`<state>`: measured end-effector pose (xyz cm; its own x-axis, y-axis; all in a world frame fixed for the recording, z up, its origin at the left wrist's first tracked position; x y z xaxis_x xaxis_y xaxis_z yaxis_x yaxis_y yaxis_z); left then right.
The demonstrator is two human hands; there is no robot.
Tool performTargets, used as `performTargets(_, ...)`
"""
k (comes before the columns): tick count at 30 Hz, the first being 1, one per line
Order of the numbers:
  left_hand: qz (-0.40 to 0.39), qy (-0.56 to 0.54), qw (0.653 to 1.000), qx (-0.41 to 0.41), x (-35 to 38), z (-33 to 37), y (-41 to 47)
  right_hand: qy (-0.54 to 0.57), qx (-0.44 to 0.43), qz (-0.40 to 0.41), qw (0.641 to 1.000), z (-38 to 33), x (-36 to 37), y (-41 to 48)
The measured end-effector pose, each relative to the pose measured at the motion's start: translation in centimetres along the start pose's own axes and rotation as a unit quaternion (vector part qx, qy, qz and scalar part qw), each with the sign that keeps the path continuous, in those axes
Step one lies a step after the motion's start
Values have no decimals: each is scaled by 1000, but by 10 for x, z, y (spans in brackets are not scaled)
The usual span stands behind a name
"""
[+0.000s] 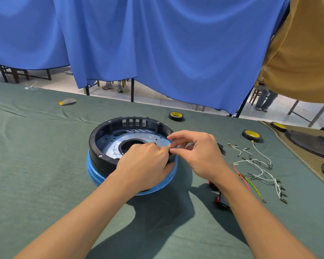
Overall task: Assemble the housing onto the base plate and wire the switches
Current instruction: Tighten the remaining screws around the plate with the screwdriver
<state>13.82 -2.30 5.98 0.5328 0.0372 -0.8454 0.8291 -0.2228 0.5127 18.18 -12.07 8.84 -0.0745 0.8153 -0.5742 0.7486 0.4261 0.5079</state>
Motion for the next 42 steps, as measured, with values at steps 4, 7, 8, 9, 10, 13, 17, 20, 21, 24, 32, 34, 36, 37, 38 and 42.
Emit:
performTargets(4,-2,1,1000,-7,2,-4,0,-3,-6,-11,1000,-1,2,1)
performTargets(7,-14,-2,1000,-11,4,-6,0,2,-1,-15,1000,0,2,0)
performTargets(8,-19,-5,1000,-15,4,-8,0,0,3,-19,1000,0,3,0)
performTargets(9,-26,-8,999,-19,5,-9,0,-4,8,-22,1000,1,4,-1)
performTargets(10,-30,-12,999,-23,5,-11,0,-6,13,-25,1000,2,4,-1)
performTargets(13,-37,-24,999,-26,5,-12,0,-13,10,-30,999,1,3,-2)
performTargets(17,-36,-26,999,-31,5,-15,0,-45,-25,-19,998,-5,-1,-3)
performTargets(20,-44,-28,998,-29,5,-14,-1,-71,-48,-9,996,-8,-4,-5)
performTargets(21,-46,-30,998,-29,6,-13,-1,-81,-49,-15,995,-7,-3,-6)
performTargets(24,-52,-33,998,-31,6,-14,-1,-121,-41,-56,990,-2,5,-7)
performTargets(32,50,29,998,-10,-15,-2,-5,-90,34,149,984,27,-63,10)
performTargets(34,57,60,996,-16,-20,6,-5,-104,137,195,966,64,-88,11)
performTargets(36,51,86,995,-21,-21,16,-5,-142,202,158,956,96,-86,10)
performTargets(37,52,89,994,-32,-22,19,-6,-172,212,124,954,105,-77,11)
performTargets(38,50,89,994,-45,-22,21,-6,-198,211,90,953,110,-65,12)
performTargets(42,84,98,988,-79,-26,27,-12,-225,177,-1,958,115,-26,27)
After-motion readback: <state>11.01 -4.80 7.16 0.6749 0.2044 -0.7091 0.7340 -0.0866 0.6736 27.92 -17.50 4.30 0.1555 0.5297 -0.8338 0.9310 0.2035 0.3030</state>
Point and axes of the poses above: each hand's wrist, its own y-axis towards the middle knuckle, its own x-axis out of the palm, z = x × y, the point moved 8 cm from there along y, towards the middle knuckle, and after that the axes turned 5 degrees about z, right-handed, at the moved point
